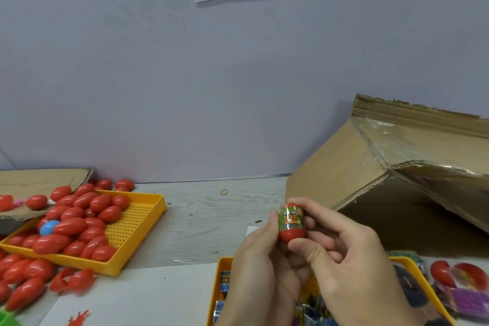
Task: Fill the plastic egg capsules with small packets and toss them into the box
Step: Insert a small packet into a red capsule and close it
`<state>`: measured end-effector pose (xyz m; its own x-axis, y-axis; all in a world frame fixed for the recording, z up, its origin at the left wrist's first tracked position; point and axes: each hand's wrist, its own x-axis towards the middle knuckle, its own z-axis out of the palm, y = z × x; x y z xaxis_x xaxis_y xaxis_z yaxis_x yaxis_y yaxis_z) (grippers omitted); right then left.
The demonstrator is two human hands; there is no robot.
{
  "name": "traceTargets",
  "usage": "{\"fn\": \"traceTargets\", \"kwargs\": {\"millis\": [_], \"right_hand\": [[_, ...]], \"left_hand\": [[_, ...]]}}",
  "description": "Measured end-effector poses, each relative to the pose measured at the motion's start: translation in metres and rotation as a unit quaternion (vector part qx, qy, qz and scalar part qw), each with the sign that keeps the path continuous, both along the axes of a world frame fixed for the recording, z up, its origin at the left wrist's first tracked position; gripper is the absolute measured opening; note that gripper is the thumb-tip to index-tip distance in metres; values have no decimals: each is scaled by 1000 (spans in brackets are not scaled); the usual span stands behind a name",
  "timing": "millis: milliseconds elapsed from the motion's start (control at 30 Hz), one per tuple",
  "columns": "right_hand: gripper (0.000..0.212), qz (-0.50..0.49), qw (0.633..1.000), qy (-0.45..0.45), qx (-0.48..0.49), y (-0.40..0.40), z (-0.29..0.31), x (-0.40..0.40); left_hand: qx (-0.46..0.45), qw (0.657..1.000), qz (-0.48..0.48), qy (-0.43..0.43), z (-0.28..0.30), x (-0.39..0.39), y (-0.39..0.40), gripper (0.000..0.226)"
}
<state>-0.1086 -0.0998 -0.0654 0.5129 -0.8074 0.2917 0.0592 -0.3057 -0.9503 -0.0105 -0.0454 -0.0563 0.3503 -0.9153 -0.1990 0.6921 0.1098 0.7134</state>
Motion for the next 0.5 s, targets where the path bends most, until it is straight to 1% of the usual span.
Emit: {"fn": "traceTargets", "kwargs": {"millis": [100, 233, 300, 367, 500], "right_hand": [[62, 8, 1000, -3, 1, 1, 1, 0], [62, 8, 1000, 3, -5, 1, 1, -1], [57, -2, 1000, 14, -13, 0, -1, -1], [51, -5, 1000, 17, -1, -3, -2, -1], [48, 16, 998, 12, 63, -5, -5, 2]], "left_hand": [[-27, 998, -31, 56, 4, -1, 2, 46], [-27, 997, -42, 57, 4, 0, 3, 44], [-17, 998, -43, 35, 2, 2, 3, 48], [-5, 999, -33, 4, -2, 5, 2, 48], [6, 996, 21, -89, -6, 6, 0, 31]]}}
